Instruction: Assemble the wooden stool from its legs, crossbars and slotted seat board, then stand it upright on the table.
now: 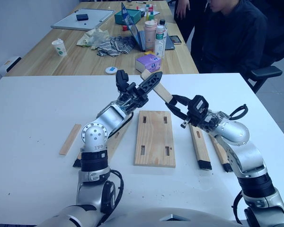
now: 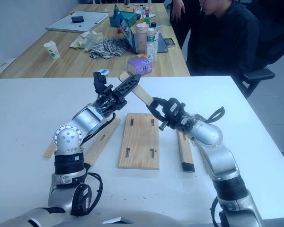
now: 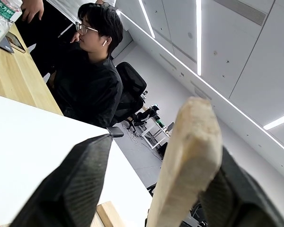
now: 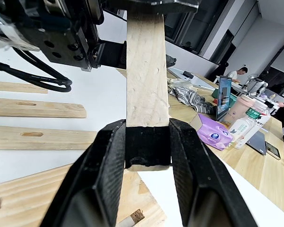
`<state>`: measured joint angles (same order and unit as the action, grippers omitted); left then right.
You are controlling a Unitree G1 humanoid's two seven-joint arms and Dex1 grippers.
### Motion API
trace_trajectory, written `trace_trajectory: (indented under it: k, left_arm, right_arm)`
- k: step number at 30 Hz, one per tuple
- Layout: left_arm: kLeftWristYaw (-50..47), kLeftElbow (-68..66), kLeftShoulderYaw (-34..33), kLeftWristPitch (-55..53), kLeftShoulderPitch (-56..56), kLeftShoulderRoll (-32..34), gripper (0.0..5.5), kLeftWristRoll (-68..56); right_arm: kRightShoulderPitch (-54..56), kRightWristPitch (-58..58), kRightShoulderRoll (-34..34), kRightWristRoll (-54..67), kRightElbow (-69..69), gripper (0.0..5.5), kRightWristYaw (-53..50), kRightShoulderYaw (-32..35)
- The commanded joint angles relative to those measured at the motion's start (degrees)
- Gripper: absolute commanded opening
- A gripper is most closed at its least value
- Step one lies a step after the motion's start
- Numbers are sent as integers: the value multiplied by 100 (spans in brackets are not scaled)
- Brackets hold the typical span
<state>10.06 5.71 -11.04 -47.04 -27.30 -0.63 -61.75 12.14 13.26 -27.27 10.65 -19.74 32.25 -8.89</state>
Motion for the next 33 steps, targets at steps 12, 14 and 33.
trace_trajectory:
  k: [12, 14, 33]
  left_arm:
    - [73, 82, 66, 110, 3, -25, 56, 28]
    - [76, 61, 58, 128, -11, -25, 44, 36]
    - [304, -759, -173, 1193, 118, 1010, 38, 1717]
  right_arm:
    - [43, 252, 268, 38, -148, 129, -59, 32]
    - [59, 265, 278, 43, -137, 129, -59, 34]
    - [18, 28, -401, 202, 579, 294, 551, 797]
